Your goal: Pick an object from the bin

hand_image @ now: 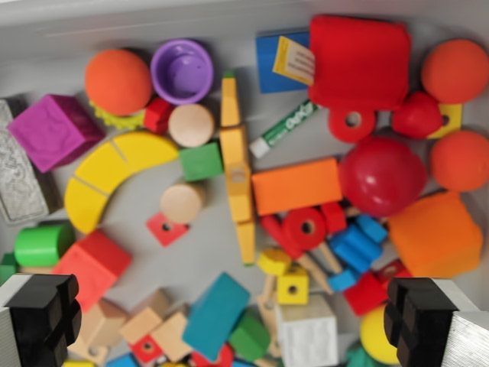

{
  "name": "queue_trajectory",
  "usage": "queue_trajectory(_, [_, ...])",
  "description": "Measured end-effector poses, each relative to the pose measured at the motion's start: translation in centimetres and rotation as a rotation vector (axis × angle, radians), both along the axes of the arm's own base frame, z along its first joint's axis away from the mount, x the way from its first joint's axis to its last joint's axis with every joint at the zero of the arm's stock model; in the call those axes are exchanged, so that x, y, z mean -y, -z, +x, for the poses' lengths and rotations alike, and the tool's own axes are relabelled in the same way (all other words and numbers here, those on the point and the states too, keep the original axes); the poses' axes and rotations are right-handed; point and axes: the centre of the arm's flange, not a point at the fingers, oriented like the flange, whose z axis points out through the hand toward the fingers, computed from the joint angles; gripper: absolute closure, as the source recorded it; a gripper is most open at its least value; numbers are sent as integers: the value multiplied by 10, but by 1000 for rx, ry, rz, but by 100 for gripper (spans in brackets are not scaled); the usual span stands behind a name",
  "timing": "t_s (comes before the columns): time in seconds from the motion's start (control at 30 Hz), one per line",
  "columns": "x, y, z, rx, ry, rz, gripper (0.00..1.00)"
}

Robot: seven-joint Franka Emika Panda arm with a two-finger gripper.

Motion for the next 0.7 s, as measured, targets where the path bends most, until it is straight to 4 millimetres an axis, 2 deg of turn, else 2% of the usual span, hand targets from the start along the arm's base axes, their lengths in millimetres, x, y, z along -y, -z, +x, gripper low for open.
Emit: queue_trajectory(0.7, [-25,52,-5,-20,83,3,0])
